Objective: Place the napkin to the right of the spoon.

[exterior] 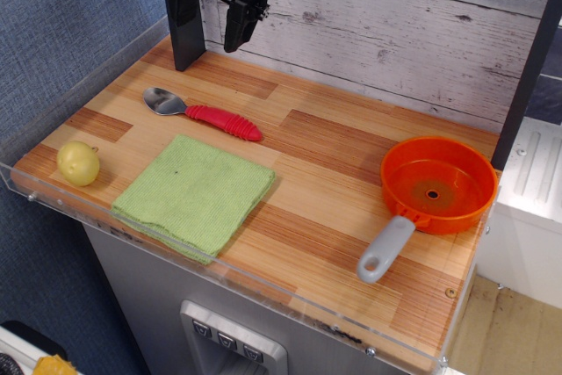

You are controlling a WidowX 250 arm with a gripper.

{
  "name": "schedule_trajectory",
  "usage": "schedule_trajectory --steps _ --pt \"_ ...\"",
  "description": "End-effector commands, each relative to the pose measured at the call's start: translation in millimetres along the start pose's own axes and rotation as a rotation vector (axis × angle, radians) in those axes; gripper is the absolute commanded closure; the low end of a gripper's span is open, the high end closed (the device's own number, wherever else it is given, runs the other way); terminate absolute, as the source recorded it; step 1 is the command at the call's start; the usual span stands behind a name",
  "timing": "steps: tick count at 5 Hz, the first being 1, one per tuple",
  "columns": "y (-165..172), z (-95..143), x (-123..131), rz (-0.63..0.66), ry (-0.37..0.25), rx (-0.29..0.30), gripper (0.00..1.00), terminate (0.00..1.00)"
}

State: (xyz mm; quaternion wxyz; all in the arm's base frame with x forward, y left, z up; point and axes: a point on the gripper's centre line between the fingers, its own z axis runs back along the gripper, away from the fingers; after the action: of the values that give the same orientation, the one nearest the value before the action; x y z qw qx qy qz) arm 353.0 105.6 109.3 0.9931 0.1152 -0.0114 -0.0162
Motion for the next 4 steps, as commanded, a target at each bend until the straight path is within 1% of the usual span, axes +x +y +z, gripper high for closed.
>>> schedule_trajectory --steps 1,2,3,4 --pt "0 0 0 0.0 0.0 0.0 0.0 0.0" --pt "3 -8 -19 0.011 0.063 0.013 0.0 0.0" --pt "2 -16 -35 0.003 0.075 0.007 0.0 0.0" --pt "-5 -25 -54 -0.007 0.058 0.034 0.0 0.0"
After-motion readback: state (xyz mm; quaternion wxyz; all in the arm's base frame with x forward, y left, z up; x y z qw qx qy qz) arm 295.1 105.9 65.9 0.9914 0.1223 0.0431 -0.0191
